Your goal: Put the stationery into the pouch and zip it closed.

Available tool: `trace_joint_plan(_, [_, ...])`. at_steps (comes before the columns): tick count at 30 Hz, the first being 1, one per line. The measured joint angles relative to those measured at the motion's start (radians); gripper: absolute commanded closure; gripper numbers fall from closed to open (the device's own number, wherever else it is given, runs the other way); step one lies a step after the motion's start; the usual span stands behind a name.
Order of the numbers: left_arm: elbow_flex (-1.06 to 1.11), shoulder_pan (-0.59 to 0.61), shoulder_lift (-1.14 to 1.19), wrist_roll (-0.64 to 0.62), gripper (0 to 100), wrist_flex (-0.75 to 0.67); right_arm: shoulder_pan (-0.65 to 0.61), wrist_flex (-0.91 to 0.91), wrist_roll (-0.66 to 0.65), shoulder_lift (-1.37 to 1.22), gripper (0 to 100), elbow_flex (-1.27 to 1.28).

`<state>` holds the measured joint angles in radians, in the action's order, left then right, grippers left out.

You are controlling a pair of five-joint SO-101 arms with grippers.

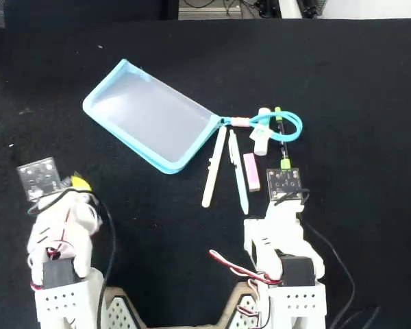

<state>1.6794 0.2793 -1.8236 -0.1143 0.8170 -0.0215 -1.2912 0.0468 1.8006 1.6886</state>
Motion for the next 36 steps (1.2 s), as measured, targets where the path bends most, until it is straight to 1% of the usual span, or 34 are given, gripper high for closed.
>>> trace_joint_plan(3, [0.0,0.041,0.0,0.132,97,-0.1,0.0,0.0,0.0,0.0,98.7,0.0])
trace_joint_plan(6, [0.0,0.051,0.0,0.293,97,-0.124,0.0,0.0,0.0,0.0,98.7,0.0])
trace_joint_plan(7, [0.0,0.051,0.0,0.327,96,-0.123,0.0,0.0,0.0,0.0,98.7,0.0])
trace_joint_plan(9, [0.0,0.06,0.0,0.354,92,-0.118,0.0,0.0,0.0,0.0,98.7,0.0])
trace_joint_plan(12, [0.0,0.058,0.0,0.362,81,-0.115,0.0,0.0,0.0,0.0,98.7,0.0])
trace_joint_plan(13, [0.0,0.058,0.0,0.362,80,-0.109,0.0,0.0,0.0,0.0,98.7,0.0])
trace_joint_plan(15, [0.0,0.058,0.0,0.359,80,-0.08,0.0,0.0,0.0,0.0,98.7,0.0])
trace_joint_plan(18, [-0.041,0.057,0.002,0.315,80,-0.023,0.0,0.0,0.0,0.0,98.7,0.0])
trace_joint_plan(24, [-0.249,0.057,0.0,0.288,80,0.115,0.0,0.0,0.0,0.0,98.7,0.0])
trace_joint_plan(30, [-0.321,0.057,0.035,0.288,80,0.14,0.0,0.0,0.0,0.0,98.7,0.0])
trace_joint_plan(36, [-0.331,0.057,0.209,0.288,79,0.14,0.0,0.0,0.0,0.0,98.7,0.0])
